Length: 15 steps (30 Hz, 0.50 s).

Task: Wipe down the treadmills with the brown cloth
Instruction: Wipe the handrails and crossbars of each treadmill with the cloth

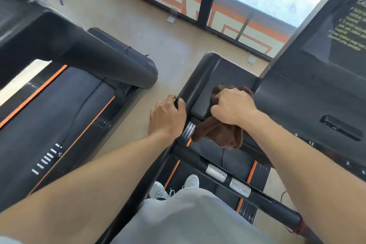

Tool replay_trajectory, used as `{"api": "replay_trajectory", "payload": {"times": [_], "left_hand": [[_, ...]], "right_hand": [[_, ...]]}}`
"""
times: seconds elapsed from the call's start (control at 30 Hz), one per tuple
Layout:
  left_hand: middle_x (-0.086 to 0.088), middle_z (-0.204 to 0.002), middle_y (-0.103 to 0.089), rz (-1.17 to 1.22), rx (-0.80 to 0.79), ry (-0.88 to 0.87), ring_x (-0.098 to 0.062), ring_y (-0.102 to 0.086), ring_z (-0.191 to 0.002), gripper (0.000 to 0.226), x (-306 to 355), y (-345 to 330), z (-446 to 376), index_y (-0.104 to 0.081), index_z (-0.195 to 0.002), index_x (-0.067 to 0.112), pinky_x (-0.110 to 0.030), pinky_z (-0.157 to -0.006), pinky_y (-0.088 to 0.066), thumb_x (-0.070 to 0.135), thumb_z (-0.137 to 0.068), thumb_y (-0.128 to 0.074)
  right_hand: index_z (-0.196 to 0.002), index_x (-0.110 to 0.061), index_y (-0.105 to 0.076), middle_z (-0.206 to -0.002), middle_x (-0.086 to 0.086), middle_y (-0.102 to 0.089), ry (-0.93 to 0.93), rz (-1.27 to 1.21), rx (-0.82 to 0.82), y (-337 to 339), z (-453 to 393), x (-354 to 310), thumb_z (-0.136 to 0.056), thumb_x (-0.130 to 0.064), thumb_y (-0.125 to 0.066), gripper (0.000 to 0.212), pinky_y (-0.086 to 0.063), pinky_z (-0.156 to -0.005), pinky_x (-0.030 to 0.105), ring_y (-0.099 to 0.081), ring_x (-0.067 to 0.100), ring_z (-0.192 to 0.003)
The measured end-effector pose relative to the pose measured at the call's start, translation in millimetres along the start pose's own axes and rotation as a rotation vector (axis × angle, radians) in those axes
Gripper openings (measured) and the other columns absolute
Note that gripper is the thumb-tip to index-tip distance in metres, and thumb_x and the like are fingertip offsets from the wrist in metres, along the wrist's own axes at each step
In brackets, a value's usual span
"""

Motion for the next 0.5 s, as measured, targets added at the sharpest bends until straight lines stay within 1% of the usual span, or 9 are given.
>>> {"api": "replay_trajectory", "payload": {"times": [0.07,0.13,0.17,0.2,0.23,0.27,0.33,0.43,0.5], "left_hand": [[-0.002,-0.119,-0.068,0.006,-0.002,0.006,-0.025,-0.055,-0.11,0.045,1.2,0.5,0.2,-0.06,-0.13,0.02,-0.044,-0.098,-0.043,0.044,-0.106,-0.03],[-0.002,-0.119,-0.067,0.005,-0.001,0.012,-0.025,-0.054,-0.109,0.043,0.8,1.2,0.2,-0.059,-0.131,0.021,-0.044,-0.098,-0.042,0.043,-0.107,-0.031],[-0.002,-0.118,-0.067,0.006,0.0,0.012,-0.024,-0.053,-0.107,0.042,0.6,1.6,0.7,-0.059,-0.131,0.021,-0.043,-0.097,-0.042,0.042,-0.107,-0.031],[-0.002,-0.115,-0.067,0.011,0.0,0.01,-0.022,-0.051,-0.103,0.041,1.0,2.1,1.0,-0.059,-0.13,0.021,-0.043,-0.096,-0.042,0.041,-0.107,-0.031],[-0.001,-0.112,-0.066,0.015,0.001,0.009,-0.021,-0.049,-0.101,0.04,1.5,2.4,1.3,-0.059,-0.129,0.021,-0.043,-0.095,-0.042,0.041,-0.107,-0.031],[0.0,-0.109,-0.064,0.017,0.002,0.008,-0.02,-0.048,-0.099,0.039,1.7,3.0,1.5,-0.059,-0.127,0.021,-0.043,-0.095,-0.042,0.041,-0.107,-0.032],[0.0,-0.107,-0.064,0.018,0.003,0.006,-0.021,-0.05,-0.1,0.038,2.0,3.3,1.8,-0.06,-0.123,0.021,-0.044,-0.097,-0.044,0.041,-0.107,-0.032],[-0.002,-0.112,-0.066,0.014,-0.001,0.005,-0.024,-0.054,-0.105,0.041,3.5,3.0,3.2,-0.06,-0.124,0.02,-0.047,-0.1,-0.045,0.043,-0.107,-0.031],[-0.003,-0.114,-0.067,0.007,-0.006,0.005,-0.025,-0.056,-0.108,0.043,3.7,2.6,3.2,-0.06,-0.126,0.02,-0.049,-0.1,-0.045,0.044,-0.106,-0.03]], "right_hand": [[-0.107,-0.014,-0.07,-0.116,0.013,-0.068,-0.008,0.023,-0.063,7.4,-4.3,5.5,-0.086,-0.035,-0.05,0.035,-0.05,-0.081,0.038,-0.06,0.034,-0.093],[-0.107,-0.013,-0.064,-0.12,0.014,-0.065,-0.018,0.097,-0.087,-0.5,-5.8,-4.7,-0.09,-0.034,-0.047,0.031,-0.05,-0.086,0.04,-0.06,0.035,-0.098],[-0.112,-0.011,-0.061,-0.124,0.016,-0.061,-0.044,0.131,-0.059,-8.6,-4.8,-12.7,-0.091,-0.032,-0.047,0.032,-0.047,-0.092,0.042,-0.058,0.036,-0.106],[-0.121,-0.007,-0.056,-0.128,0.018,-0.056,-0.077,0.157,-0.013,-19.3,-3.3,-19.4,-0.091,-0.03,-0.047,0.039,-0.042,-0.1,0.045,-0.055,0.037,-0.112],[-0.126,-0.002,-0.052,-0.129,0.02,-0.053,-0.106,0.168,0.053,-28.0,0.0,-24.5,-0.089,-0.028,-0.047,0.045,-0.038,-0.107,0.046,-0.051,0.037,-0.115],[-0.127,-0.001,-0.049,-0.127,0.02,-0.052,-0.122,0.157,0.134,-34.3,2.5,-26.2,-0.087,-0.027,-0.047,0.048,-0.036,-0.11,0.046,-0.05,0.037,-0.113],[-0.123,-0.002,-0.051,-0.123,0.018,-0.055,-0.1,0.099,0.239,-36.8,5.7,-23.2,-0.084,-0.027,-0.049,0.046,-0.037,-0.107,0.045,-0.05,0.035,-0.107],[-0.108,-0.007,-0.058,-0.112,0.013,-0.063,-0.029,-0.035,0.276,-24.7,9.6,-15.2,-0.081,-0.023,-0.055,0.032,-0.042,-0.089,0.041,-0.054,0.033,-0.099],[-0.096,-0.008,-0.061,-0.101,0.011,-0.067,-0.011,-0.077,0.273,-14.5,16.7,-9.7,-0.081,-0.019,-0.056,0.019,-0.04,-0.076,0.036,-0.058,0.032,-0.095]]}}
Point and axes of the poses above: each hand's wrist, its own z-axis away from the middle knuckle, its own y-axis out of the back of the hand, x = y × z, the point moved 7 cm from there along -z, towards the middle knuckle
